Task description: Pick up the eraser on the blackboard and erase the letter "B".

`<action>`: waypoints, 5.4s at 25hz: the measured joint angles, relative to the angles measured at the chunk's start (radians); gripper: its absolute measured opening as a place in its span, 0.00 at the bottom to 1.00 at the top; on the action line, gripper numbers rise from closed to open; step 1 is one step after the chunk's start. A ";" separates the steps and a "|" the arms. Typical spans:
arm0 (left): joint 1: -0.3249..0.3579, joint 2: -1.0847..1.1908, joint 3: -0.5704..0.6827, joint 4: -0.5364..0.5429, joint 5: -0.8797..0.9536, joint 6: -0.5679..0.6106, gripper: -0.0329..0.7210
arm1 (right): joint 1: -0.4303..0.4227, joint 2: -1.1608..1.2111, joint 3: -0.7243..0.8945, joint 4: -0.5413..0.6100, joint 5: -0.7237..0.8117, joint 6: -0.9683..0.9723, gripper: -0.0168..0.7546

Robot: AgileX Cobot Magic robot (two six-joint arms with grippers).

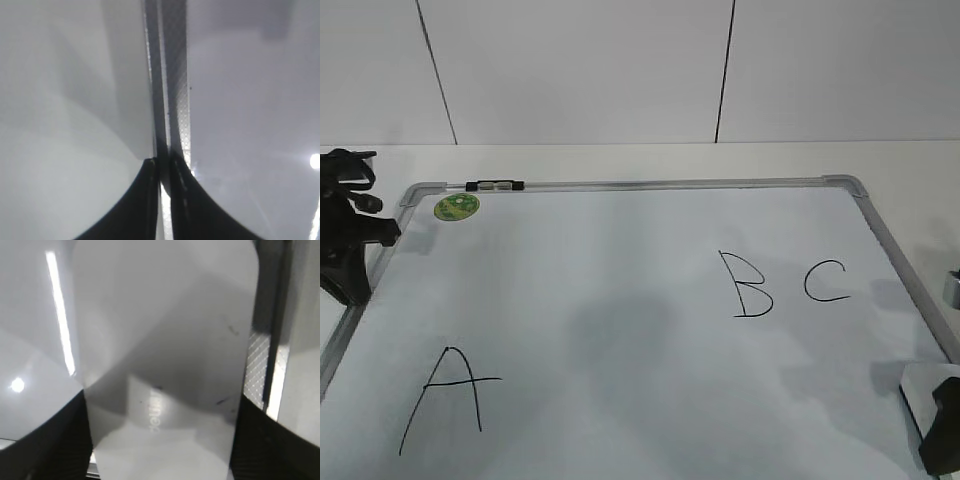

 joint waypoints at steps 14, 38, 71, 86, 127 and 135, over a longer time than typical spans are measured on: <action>0.000 0.000 0.000 -0.002 -0.002 0.002 0.07 | 0.000 -0.006 -0.204 -0.027 0.099 0.004 0.74; 0.000 0.000 -0.001 -0.004 -0.002 0.002 0.07 | 0.409 0.537 -0.910 -0.182 0.288 0.180 0.73; 0.000 0.000 -0.001 -0.005 -0.002 0.002 0.07 | 0.377 0.733 -1.072 -0.147 0.333 0.199 0.73; 0.000 0.000 -0.001 -0.010 -0.009 0.002 0.07 | 0.300 0.739 -1.072 -0.079 0.313 0.219 0.73; 0.000 0.000 -0.002 -0.011 -0.005 0.004 0.07 | 0.271 0.760 -1.112 -0.072 0.335 0.190 0.73; 0.000 0.000 -0.002 -0.009 -0.001 0.004 0.07 | 0.379 0.760 -1.117 -0.149 0.335 0.199 0.73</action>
